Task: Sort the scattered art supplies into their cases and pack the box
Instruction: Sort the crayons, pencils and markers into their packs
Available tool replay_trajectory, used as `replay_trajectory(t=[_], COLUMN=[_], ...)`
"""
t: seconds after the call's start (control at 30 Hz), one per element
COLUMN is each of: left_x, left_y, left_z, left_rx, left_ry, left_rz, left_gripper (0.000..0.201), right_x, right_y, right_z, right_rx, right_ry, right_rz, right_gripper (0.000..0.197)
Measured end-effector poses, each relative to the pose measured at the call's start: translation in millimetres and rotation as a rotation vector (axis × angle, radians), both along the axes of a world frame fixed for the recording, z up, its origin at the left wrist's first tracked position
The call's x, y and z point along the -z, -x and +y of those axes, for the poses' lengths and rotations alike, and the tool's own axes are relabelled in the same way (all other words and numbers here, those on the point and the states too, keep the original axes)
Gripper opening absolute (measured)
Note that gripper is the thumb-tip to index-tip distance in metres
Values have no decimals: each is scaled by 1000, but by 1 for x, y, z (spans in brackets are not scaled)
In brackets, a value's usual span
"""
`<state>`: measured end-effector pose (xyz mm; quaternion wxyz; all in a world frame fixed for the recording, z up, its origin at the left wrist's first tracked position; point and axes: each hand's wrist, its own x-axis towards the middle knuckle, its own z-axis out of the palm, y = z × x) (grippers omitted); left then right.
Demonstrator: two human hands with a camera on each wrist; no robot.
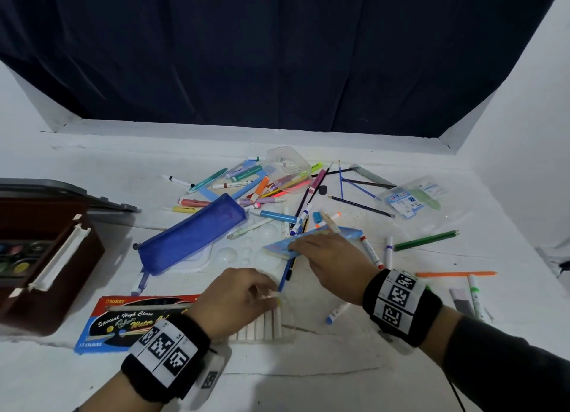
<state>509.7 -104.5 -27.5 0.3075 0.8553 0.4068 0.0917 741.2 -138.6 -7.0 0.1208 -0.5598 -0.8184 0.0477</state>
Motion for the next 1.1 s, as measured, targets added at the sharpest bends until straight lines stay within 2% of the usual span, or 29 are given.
replay_trajectory(t=[0.13,0.23,0.3,0.37,0.4,0.47,0.57,0.67,0.73,0.87,1.03,1.1], left_x=[-11,-15,-15,-13,-13,-10,-6,-4,-4,-5,-18,-18], left_y=[14,30,42,52,56,61,65,65,61,57,43,34], left_z=[20,47,66,83,89,100,111,116,115,110,87,79], left_rx=[-169,-264,-285,-279,-264,-222,-191,-161,-157,-168,-86,-59], left_ry=[-78,-235,-270,-243,-220,-195,-208,-292,-367,-498,-628,-620], left_rz=[-171,-134,-12,174,275,422,509,567,536,320,206,144], left_gripper=[15,22,41,62,67,67,65,53,42,25,18,22], right_x=[-22,-36,-39,-41,-42,-44,-46,-46,-46,-47,-43,-40], right_y=[6,15,20,24,25,26,27,29,28,27,24,23], right_z=[-1,-3,-5,-5,-4,-1,0,2,6,11,12,14], right_rx=[130,125,107,116,132,162,178,196,205,218,257,273], right_ry=[-43,-77,-106,-150,-170,-174,-89,-66,-71,-46,-13,-19], right_rz=[322,420,458,519,545,579,598,564,554,491,513,542], right_gripper=[32,26,24,22,21,22,25,29,32,33,32,31])
